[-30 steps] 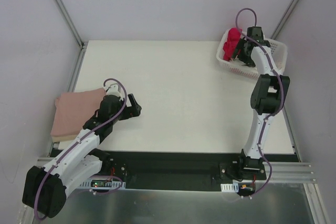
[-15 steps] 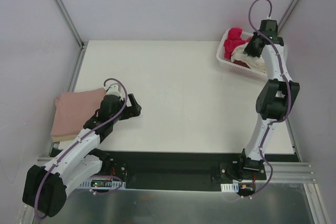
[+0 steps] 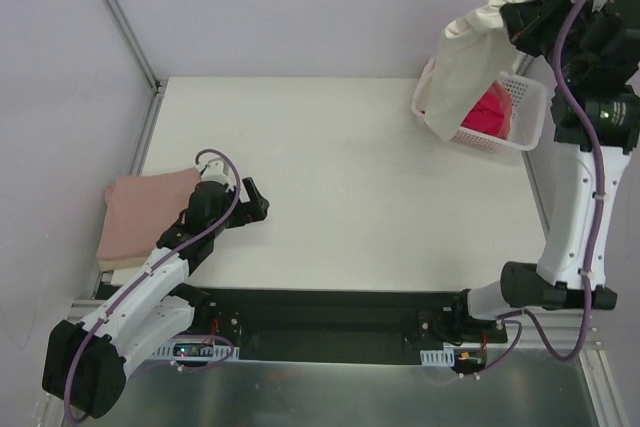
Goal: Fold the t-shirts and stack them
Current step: Move the tshirt to the center of the board
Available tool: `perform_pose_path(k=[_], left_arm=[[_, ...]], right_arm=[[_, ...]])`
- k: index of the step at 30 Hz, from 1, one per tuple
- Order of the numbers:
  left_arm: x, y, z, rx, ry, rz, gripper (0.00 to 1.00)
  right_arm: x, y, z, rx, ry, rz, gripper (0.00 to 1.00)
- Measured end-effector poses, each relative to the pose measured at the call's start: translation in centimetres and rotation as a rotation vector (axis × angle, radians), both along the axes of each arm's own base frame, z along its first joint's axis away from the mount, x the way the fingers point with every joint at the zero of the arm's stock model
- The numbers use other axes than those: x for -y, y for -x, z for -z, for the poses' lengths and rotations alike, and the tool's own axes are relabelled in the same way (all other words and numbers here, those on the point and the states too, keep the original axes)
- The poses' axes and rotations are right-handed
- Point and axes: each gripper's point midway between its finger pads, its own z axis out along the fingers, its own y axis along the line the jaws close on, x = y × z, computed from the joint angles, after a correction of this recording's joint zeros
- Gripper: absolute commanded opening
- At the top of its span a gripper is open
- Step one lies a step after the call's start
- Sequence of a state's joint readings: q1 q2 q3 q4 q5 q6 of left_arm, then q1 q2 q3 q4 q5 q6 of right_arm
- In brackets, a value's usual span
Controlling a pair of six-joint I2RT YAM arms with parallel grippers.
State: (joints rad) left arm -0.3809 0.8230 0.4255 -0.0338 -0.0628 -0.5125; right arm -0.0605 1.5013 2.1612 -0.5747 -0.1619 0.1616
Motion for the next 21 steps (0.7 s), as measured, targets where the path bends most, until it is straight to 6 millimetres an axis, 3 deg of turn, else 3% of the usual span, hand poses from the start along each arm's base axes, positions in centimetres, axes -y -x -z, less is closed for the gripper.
perform_pose_path(k=[2,5,10,14,17,20,21], left_arm=[[0.0,0.0,-0.2,0.005,0.002,0.0,0.99],[0.0,0.0,-0.7,0.023,0.01,0.001,0.99],[0.0,0.1,-0.8,0.034,0.015,0.001,0.99],[0.0,0.2,-0.6,0.03,0.013,0.001,0.99],[0.0,0.2,-0.6,0.03,0.013,0.001,0.99],[-0.1,0.2,-0.6,0.029,0.012,0.0,0.99],[-0.1,0.2,-0.6,0.03,0.012,-0.001,0.99]], right_arm=[[-2.4,3.1,-3.0,0.081,-0.026,-0.087,0.0],[-6.8,6.9,-5.4,0.143,-0.056,-0.242,0.01],[-15.4,11.9,-5.8,0.131,-0.108,-0.581,0.01],[-19.9,14.4,-4.4,0.067,-0.143,-0.771,0.02],[-21.8,14.6,-2.3,-0.005,-0.167,-0.84,0.05],[-22.3,13.1,2.1,-0.117,-0.157,-0.817,0.13],[-22.1,12.4,4.3,-0.166,-0.148,-0.792,0.2]])
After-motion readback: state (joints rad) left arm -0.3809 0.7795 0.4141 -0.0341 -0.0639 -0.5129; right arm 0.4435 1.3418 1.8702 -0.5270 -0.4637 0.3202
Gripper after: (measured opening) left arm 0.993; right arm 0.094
